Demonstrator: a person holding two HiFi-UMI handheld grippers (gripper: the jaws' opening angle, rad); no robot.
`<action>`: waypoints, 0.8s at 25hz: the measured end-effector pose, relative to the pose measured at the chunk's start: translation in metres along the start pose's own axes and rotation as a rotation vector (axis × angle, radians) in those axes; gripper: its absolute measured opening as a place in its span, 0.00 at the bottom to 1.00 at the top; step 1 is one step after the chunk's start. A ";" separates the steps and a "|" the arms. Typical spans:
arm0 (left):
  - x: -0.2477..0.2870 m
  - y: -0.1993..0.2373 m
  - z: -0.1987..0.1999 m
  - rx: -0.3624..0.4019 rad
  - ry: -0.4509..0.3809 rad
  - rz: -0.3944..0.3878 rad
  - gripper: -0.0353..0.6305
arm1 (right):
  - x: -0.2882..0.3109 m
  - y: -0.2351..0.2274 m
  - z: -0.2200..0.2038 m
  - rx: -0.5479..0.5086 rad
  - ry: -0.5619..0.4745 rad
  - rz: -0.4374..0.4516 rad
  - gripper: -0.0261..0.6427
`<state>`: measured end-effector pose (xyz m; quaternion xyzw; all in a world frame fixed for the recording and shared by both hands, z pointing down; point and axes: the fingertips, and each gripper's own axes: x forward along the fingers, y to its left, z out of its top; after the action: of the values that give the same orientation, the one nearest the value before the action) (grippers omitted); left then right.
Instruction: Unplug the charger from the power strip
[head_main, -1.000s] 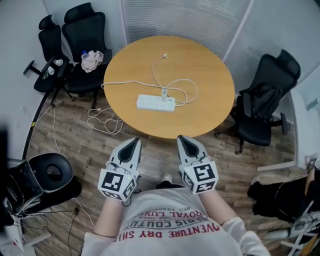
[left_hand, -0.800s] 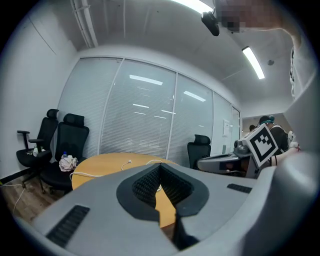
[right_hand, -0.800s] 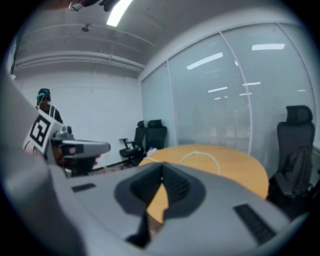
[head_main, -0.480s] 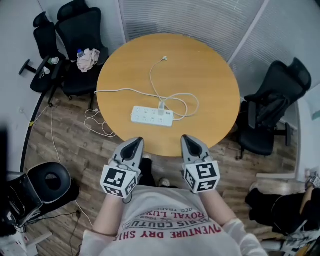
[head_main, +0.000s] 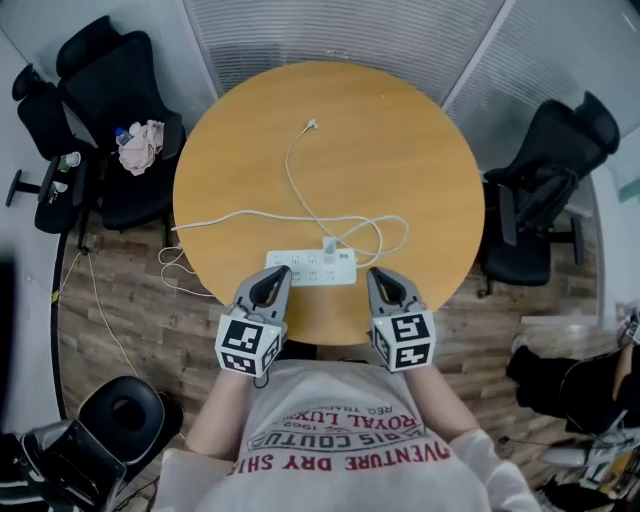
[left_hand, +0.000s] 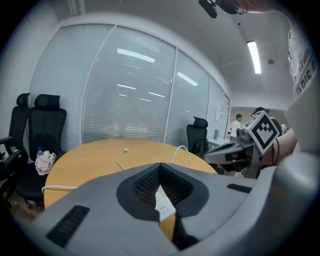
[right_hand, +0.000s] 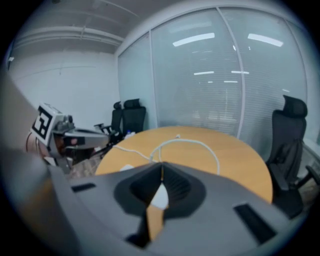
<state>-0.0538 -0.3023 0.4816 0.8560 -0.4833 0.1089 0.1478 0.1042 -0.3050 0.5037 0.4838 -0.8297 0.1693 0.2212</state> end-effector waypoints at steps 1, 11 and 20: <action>0.008 0.004 -0.007 0.001 0.023 -0.020 0.10 | 0.007 -0.001 -0.004 0.012 0.016 -0.011 0.08; 0.070 0.024 -0.103 0.065 0.320 -0.149 0.10 | 0.071 0.019 -0.051 0.077 0.195 -0.019 0.08; 0.088 0.016 -0.154 0.071 0.524 -0.228 0.10 | 0.097 0.034 -0.085 0.110 0.328 -0.009 0.14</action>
<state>-0.0297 -0.3245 0.6564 0.8522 -0.3252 0.3256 0.2489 0.0496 -0.3177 0.6244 0.4649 -0.7697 0.2902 0.3276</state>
